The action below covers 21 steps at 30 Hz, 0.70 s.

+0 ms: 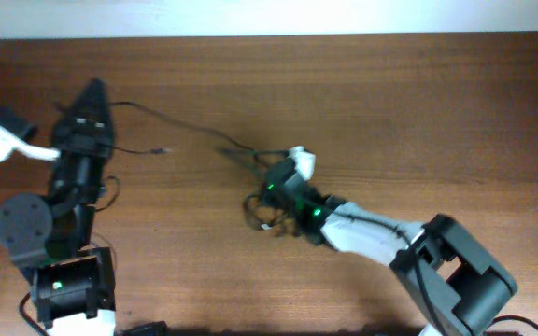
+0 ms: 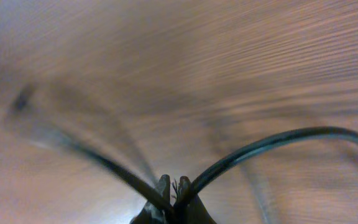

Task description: Untangle cables

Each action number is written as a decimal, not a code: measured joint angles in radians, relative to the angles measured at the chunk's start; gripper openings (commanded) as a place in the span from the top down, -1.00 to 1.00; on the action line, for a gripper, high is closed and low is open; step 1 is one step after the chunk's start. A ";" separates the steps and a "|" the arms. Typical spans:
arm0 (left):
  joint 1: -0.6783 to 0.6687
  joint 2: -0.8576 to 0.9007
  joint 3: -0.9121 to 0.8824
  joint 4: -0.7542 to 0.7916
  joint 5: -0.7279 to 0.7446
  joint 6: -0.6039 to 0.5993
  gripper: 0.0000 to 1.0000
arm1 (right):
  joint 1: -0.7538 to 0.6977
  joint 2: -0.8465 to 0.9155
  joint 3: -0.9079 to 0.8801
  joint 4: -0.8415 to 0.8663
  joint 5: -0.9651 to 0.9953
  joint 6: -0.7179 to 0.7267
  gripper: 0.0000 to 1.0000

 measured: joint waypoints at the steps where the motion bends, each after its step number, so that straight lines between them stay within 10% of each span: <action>1: 0.057 0.000 0.000 -0.001 -0.051 0.062 1.00 | -0.079 -0.003 0.002 -0.092 0.004 0.009 0.86; 6: 0.286 0.084 -0.005 0.011 -0.195 0.140 1.00 | -0.500 -0.029 0.015 -0.280 -0.003 -0.175 -0.14; 12: 0.325 0.345 0.024 0.236 -0.245 0.314 1.00 | -0.653 -0.047 0.028 -0.384 0.019 -0.257 -0.83; 21: 0.328 0.932 0.958 -0.354 -0.382 0.915 1.00 | -0.679 -0.051 0.026 -0.439 0.060 -0.277 -0.98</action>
